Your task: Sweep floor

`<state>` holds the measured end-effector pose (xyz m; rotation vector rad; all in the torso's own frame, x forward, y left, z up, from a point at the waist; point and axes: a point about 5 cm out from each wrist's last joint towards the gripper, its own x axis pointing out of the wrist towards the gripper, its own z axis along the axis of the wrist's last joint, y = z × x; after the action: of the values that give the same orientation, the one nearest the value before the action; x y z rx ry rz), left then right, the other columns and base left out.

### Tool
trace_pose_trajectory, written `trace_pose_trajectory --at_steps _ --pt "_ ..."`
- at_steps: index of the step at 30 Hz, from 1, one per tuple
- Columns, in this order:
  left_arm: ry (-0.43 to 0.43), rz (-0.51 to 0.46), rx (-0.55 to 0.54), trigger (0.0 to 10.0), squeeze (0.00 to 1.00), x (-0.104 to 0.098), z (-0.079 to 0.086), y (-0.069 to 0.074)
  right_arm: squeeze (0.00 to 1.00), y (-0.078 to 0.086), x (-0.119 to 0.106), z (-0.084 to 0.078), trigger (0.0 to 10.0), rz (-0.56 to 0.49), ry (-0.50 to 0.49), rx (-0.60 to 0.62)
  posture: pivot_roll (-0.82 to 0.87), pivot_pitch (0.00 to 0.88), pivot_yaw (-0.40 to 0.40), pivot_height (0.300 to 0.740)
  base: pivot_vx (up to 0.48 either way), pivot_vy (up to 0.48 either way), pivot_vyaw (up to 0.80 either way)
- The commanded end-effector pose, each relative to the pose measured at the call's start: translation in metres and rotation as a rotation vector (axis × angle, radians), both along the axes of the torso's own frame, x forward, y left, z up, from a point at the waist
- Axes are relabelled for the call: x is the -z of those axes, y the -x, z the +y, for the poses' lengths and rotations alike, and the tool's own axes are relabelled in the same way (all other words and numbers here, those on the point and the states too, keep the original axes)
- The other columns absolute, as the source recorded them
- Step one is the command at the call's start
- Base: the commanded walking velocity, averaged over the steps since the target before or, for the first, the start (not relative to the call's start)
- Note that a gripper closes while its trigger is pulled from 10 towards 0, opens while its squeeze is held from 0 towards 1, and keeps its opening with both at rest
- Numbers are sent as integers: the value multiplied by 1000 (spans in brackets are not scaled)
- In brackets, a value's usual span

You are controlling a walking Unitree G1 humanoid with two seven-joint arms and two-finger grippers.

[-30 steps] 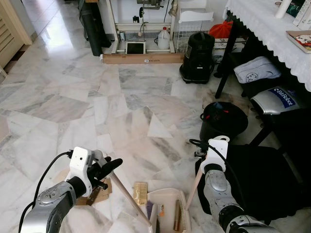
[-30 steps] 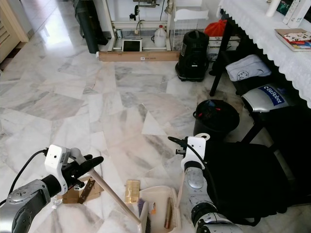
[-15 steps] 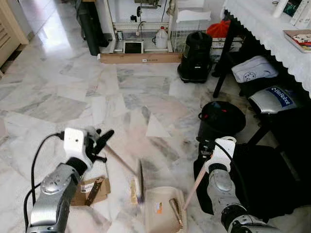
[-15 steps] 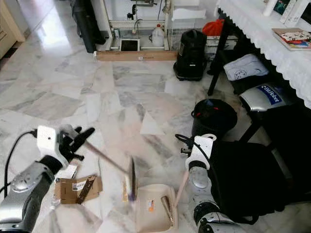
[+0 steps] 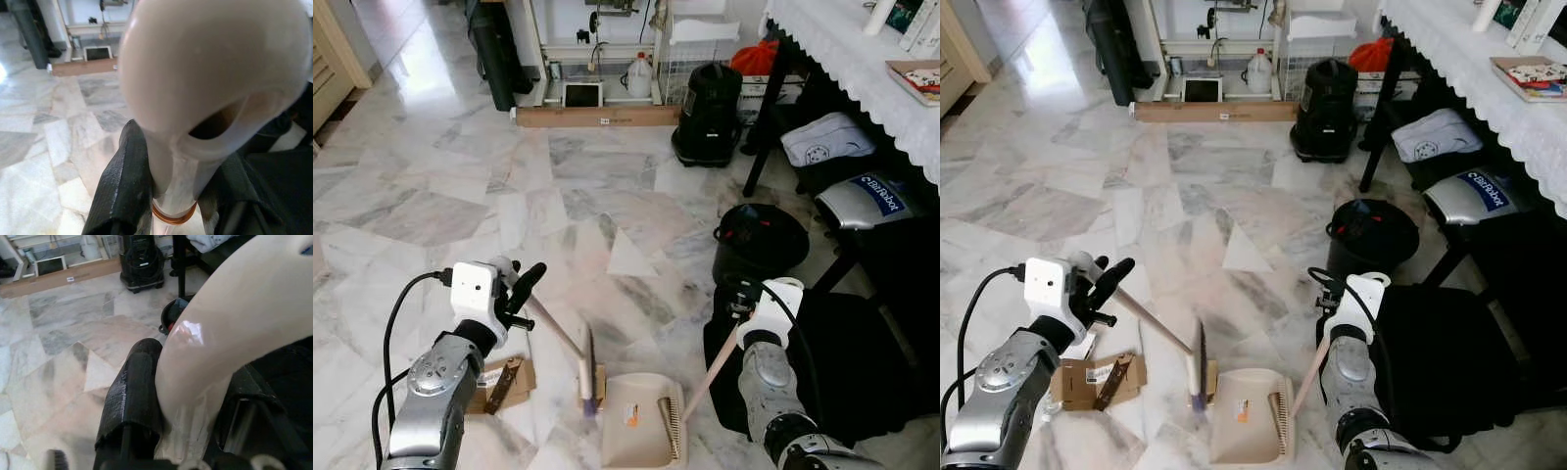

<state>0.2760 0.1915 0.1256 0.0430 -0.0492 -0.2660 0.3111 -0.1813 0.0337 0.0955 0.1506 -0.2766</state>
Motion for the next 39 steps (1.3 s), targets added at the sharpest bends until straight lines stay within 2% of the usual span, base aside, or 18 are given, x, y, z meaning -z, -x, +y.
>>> trace_pose_trajectory --at_steps 1,10,18,22,29,39 --pt "-8 -62 6 10000 0 -9 -4 -3 0 -3 -9 -8 10000 -60 -17 33 66 69 -21 740 0 0 0" --pt "3 -96 -8 10000 0 -10 -11 -9 0 -7 -21 -14 10000 -137 0 37 54 42 -30 740 0 0 0" --pt "-53 -114 -43 10000 0 -2 -8 -18 0 -11 -36 -12 10000 -218 72 -16 24 1 -33 740 0 0 0" --pt "-57 -116 -38 10000 0 -1 -10 -19 0 -11 -37 -13 10000 -226 67 -14 21 0 -34 740 0 0 0" --pt "-112 -124 11 10000 0 9 -22 -16 0 -6 -37 -11 10000 -251 61 -22 10 0 -45 740 0 0 0" --pt "-69 -138 -32 10000 0 15 -27 -15 0 -1 -44 -7 10000 -303 67 -33 -2 0 -44 740 0 0 0"
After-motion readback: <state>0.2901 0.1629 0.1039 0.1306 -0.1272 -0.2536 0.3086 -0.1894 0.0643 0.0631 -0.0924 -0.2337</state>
